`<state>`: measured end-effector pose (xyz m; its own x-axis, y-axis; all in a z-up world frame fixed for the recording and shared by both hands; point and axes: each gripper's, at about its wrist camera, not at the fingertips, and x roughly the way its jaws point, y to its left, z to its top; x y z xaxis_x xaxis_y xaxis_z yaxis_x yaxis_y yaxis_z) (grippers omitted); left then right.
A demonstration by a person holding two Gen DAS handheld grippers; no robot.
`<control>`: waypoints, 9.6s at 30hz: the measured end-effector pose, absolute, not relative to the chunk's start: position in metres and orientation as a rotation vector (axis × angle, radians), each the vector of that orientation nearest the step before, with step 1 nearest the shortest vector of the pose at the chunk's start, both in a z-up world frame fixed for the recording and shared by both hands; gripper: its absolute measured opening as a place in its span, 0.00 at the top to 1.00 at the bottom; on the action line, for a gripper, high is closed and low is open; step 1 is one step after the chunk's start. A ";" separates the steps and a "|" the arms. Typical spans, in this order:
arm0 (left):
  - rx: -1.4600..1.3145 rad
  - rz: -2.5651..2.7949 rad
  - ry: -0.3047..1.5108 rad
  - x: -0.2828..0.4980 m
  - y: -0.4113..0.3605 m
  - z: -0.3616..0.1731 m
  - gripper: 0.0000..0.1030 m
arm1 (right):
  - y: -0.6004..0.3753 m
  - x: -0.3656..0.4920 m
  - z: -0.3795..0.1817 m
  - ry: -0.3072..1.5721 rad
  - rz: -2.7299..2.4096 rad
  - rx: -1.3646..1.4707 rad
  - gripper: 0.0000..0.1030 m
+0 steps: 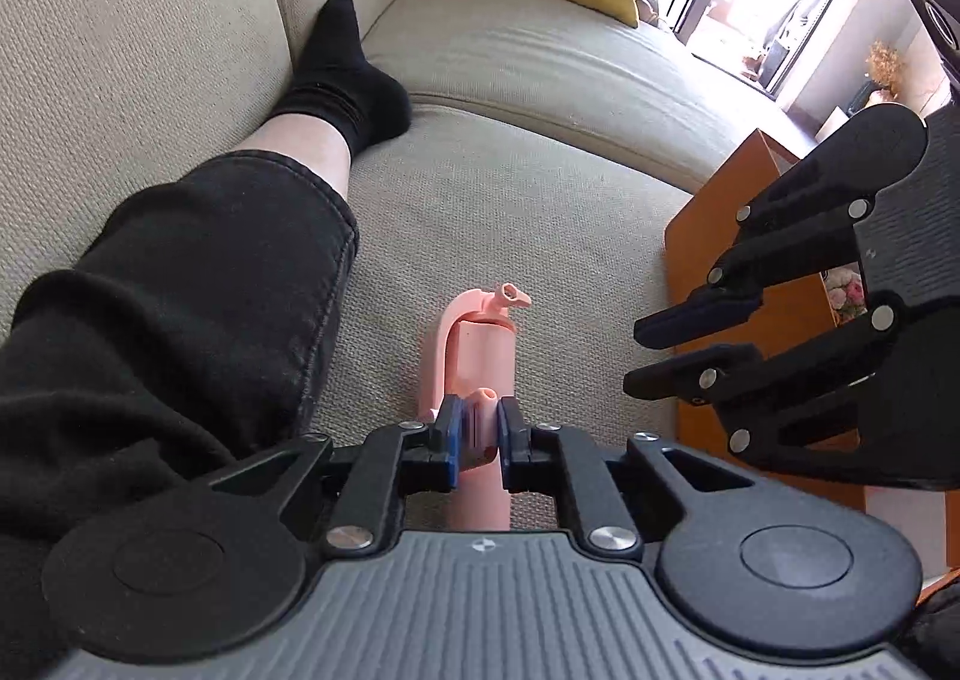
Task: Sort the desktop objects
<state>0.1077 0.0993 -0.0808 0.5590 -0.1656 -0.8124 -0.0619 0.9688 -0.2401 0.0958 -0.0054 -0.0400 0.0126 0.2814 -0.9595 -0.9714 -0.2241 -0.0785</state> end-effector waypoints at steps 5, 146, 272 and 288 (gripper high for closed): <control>-0.247 -0.063 0.948 0.109 0.100 -0.081 0.86 | -0.004 0.093 -0.045 0.898 1.478 -1.216 0.82; 0.645 -0.861 0.829 0.087 -0.131 0.009 0.93 | -0.227 0.201 0.091 0.858 1.309 -0.821 0.46; 0.165 -0.679 0.850 0.079 -0.055 -0.024 0.85 | -0.110 0.157 -0.067 0.854 1.517 -1.347 0.46; 0.056 -0.514 0.650 0.049 -0.046 0.008 0.66 | -0.182 0.139 0.017 0.769 1.360 -0.893 0.29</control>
<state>0.0487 -0.0462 0.0075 0.6757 -0.4398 -0.5917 0.4742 0.8738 -0.1079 0.1394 -0.1816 0.0166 0.0757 0.4759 -0.8762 -0.9962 -0.0024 -0.0874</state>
